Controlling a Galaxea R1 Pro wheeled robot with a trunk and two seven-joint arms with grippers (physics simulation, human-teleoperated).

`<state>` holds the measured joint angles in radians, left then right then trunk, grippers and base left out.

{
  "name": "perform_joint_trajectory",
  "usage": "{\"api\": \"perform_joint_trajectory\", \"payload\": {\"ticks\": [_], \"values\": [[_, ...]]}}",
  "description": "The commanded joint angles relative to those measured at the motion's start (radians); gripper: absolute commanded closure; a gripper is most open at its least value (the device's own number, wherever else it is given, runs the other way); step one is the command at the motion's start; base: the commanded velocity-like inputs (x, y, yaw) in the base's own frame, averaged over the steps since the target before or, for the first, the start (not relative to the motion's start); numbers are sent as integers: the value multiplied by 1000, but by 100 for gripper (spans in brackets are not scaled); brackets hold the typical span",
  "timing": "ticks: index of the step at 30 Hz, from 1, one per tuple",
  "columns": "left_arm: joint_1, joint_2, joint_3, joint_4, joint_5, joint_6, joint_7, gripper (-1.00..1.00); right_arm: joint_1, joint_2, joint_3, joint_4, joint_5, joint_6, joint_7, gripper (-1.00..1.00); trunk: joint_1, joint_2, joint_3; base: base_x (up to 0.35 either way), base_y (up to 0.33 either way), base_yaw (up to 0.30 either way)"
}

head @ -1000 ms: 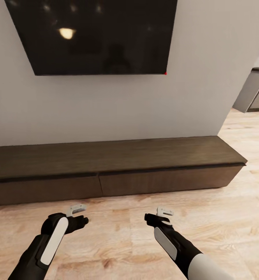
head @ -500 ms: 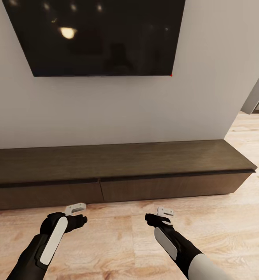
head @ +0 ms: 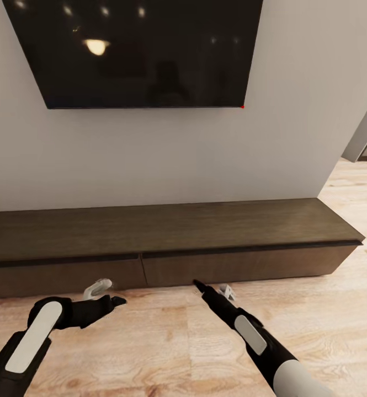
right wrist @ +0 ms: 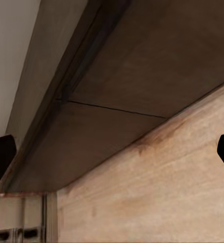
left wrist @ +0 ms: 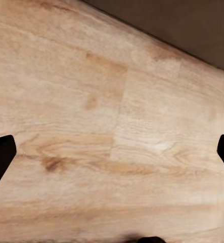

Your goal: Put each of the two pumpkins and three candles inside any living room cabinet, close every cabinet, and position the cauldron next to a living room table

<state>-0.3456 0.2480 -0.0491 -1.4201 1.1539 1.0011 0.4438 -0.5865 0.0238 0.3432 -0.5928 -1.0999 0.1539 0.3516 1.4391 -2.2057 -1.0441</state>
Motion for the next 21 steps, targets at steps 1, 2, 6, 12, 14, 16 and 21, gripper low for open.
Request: {"api": "perform_joint_trajectory", "payload": {"ticks": [1,2,6,12,14,16,21], "values": [[0,23,-9,-1,65,0,11,-100,0,0,-2,9,-15,-10,18,-100,0,0,-1,0,0,0],[0,41,-21,-1,107,0,11,-100,0,-1,-5,16,-20,-34,28,-100,0,0,-1,0,0,0],[0,75,-58,-3,208,1,12,-100,0,-2,-16,29,-57,-150,56,-100,0,0,-1,0,0,0],[0,81,-74,-2,245,1,12,-100,1,-2,-34,46,-241,-192,130,-100,0,0,-1,0,0,0],[2,83,-75,-2,271,1,12,-100,1,3,-36,72,-254,-201,134,-100,0,0,-1,0,0,0],[10,84,-78,-2,321,2,12,-100,1,3,-38,95,-263,-217,140,-100,0,0,-1,0,0,0],[75,130,-174,-59,606,3,12,-100,1,-2,-39,111,-276,-242,160,-100,0,0,-1,1,0,0]]}}
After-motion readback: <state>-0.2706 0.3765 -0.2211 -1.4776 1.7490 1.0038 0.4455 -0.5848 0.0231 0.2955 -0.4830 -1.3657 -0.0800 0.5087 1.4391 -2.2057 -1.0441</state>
